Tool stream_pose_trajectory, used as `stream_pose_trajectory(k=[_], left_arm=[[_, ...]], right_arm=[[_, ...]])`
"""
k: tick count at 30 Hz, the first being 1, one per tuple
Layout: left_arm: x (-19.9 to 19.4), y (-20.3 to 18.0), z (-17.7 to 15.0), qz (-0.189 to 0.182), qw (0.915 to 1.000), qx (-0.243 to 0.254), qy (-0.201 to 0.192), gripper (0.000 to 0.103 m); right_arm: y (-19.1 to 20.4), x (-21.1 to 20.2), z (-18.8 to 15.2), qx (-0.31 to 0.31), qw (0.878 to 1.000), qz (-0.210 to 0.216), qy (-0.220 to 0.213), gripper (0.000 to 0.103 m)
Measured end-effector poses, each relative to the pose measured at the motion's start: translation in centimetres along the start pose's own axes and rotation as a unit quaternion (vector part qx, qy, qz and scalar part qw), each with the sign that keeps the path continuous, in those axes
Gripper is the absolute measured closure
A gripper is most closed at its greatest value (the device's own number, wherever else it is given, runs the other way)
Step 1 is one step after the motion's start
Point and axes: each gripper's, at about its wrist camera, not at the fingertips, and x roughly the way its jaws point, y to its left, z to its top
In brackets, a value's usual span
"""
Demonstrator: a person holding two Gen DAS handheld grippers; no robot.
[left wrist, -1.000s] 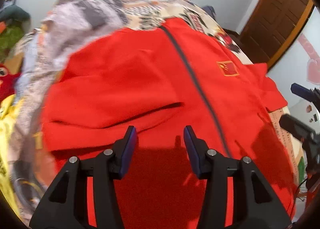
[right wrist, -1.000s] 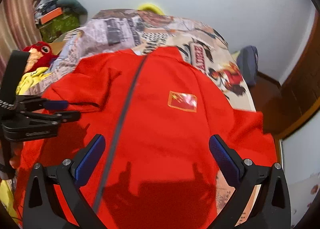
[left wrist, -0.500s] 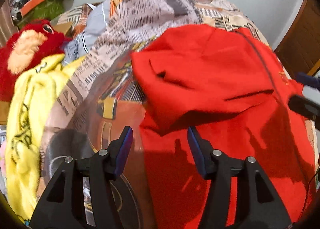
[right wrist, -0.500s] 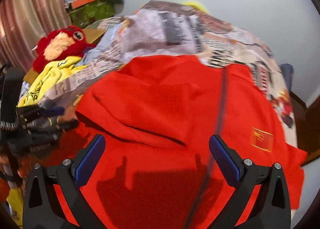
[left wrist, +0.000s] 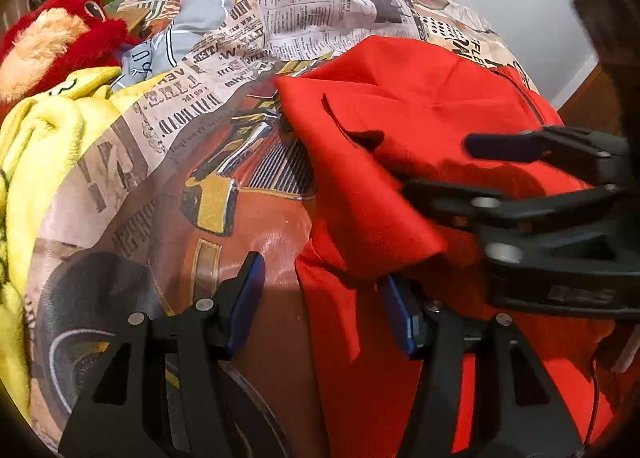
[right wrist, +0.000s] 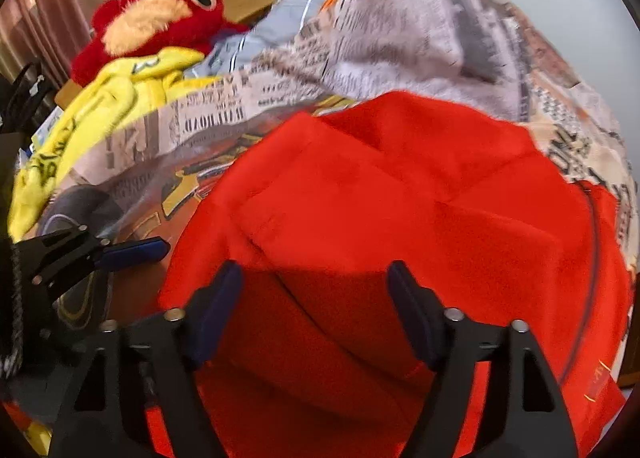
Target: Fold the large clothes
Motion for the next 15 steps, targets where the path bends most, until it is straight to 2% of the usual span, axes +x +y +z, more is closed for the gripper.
stream_pose_trajectory(k=[2,3,4,6,7,10,15], left_arm=[[0.1,0.2,0.1,-0.001,1.0000,-0.003,-0.002,0.046],[0.2,0.1,0.1,0.000,1.0000,-0.002,-0.003,0.046],[0.2,0.1,0.1,0.002,1.0000,-0.001,-0.003,0.046],[0.4,-0.1,0.2,0.006,1.0000,0.003,-0.002,0.043],[0.5,-0.3,0.1,0.008,0.9999,0.007,-0.002,0.043],[0.8,-0.8,0.1,0.022,0.9995,0.020,-0.001,0.041],[1.3,-1.3,0.2,0.044,0.9985,0.031,0.002,0.039]], right_arm=[[0.0,1.1,0.3,0.003,1.000,0.006,0.014,0.048],[0.0,1.7,0.5,0.005,1.000,0.007,0.018,0.059],[-0.2,2.4,0.6,0.008,1.000,0.007,0.024,0.065],[-0.3,3.0,0.7,0.016,0.999,0.005,0.028,0.088],[-0.6,2.9,0.7,0.020,1.000,0.004,0.022,0.092],[-1.5,1.6,0.7,0.043,0.999,0.008,-0.006,0.097],[-4.8,-4.6,0.3,0.084,0.994,-0.014,-0.073,0.098]])
